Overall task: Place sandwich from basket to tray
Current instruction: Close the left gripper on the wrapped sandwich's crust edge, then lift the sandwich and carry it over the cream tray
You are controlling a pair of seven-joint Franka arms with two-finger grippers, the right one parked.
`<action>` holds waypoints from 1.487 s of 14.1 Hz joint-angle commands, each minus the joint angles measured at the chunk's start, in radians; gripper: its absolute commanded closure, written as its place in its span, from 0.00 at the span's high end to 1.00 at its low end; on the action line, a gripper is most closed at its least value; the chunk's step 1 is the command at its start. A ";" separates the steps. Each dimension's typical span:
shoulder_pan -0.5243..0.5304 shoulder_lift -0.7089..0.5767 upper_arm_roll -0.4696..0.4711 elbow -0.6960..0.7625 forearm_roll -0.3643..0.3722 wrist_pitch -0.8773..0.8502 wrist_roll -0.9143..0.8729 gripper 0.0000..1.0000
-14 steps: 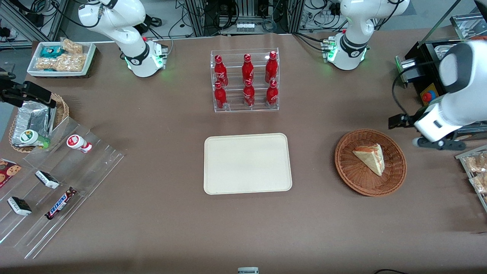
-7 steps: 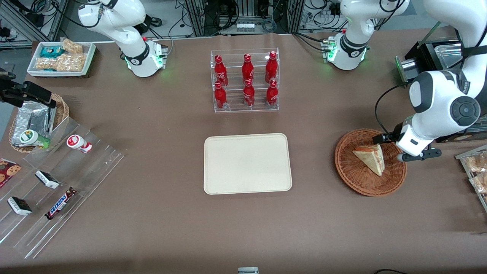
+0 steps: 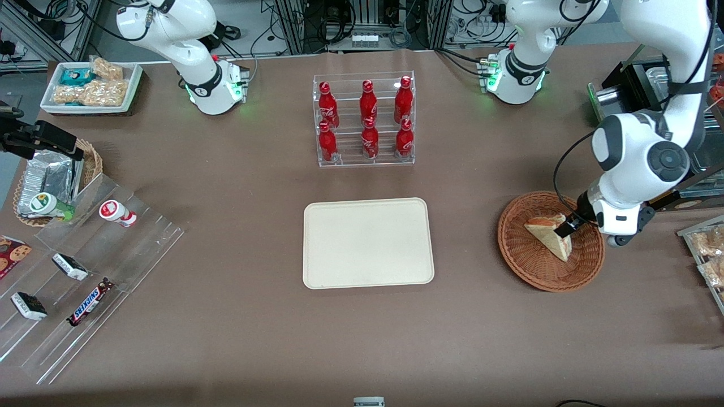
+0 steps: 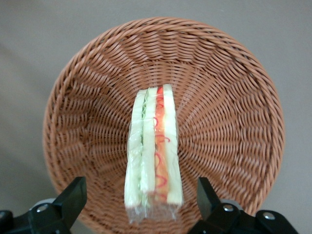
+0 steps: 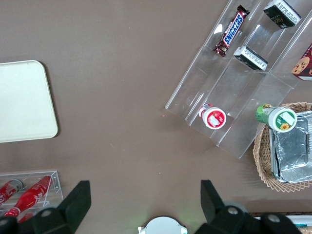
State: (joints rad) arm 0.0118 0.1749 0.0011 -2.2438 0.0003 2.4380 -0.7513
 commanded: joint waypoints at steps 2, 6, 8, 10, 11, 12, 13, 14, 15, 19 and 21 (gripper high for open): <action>0.000 0.040 -0.001 -0.042 0.003 0.111 -0.117 0.96; -0.007 0.066 -0.003 -0.023 0.001 0.136 -0.292 0.12; -0.009 0.054 -0.006 0.028 -0.003 0.089 -0.293 0.07; -0.032 0.060 -0.023 0.172 -0.005 -0.119 -0.290 0.07; -0.056 0.072 -0.026 0.259 -0.006 -0.229 -0.289 0.07; -0.082 0.092 -0.027 0.341 -0.008 -0.308 -0.289 0.07; -0.116 0.121 -0.027 0.407 -0.010 -0.360 -0.289 0.07; -0.159 0.152 -0.027 0.464 -0.008 -0.396 -0.278 0.05; -0.199 0.185 -0.029 0.511 -0.010 -0.408 -0.276 0.05; -0.320 0.342 -0.096 0.691 -0.037 -0.409 -0.206 0.04; -0.372 0.388 -0.130 0.751 -0.031 -0.402 -0.113 0.04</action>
State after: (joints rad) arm -0.3191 0.4930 -0.1147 -1.6053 -0.0201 2.0569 -0.9540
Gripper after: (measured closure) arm 0.855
